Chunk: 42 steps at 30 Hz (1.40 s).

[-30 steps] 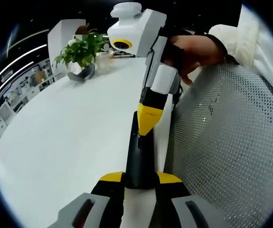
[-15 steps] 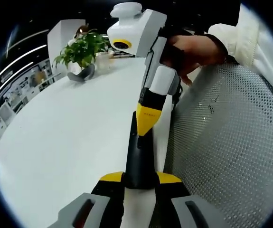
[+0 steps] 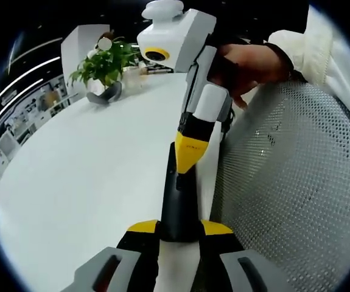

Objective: Press the specified remote control buttons in sequence, fully releasing each button before pressing the next.

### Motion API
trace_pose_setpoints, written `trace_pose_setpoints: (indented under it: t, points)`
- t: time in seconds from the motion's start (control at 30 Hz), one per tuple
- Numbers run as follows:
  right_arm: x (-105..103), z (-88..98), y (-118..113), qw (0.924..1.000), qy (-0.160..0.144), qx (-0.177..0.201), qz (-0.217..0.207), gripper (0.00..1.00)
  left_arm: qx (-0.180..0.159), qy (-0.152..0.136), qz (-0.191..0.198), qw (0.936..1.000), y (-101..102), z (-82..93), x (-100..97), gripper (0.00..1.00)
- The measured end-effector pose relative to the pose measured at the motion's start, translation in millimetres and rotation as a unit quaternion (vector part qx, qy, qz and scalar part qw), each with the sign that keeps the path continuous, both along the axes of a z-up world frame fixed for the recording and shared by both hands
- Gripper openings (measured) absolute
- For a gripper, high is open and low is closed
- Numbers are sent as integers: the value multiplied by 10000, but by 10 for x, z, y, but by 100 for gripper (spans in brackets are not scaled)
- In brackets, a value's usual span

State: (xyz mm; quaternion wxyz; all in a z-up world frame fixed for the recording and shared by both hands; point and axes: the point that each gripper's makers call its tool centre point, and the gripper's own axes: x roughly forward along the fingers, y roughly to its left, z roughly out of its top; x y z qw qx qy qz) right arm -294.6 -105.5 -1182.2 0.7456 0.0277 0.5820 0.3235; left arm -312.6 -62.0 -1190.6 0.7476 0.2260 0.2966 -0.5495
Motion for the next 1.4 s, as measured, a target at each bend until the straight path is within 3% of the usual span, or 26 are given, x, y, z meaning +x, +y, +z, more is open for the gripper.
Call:
trace_pose_setpoints:
  t: [0.87, 1.4]
  points:
    - [-118, -23, -37, 9993, 140, -272, 224, 0, -13, -42, -58, 10000, -1, 5, -3, 25]
    - [-153, -48, -36, 9952, -111, -603, 762, 0, -58, 23, -48, 10000, -2, 0, -8, 25]
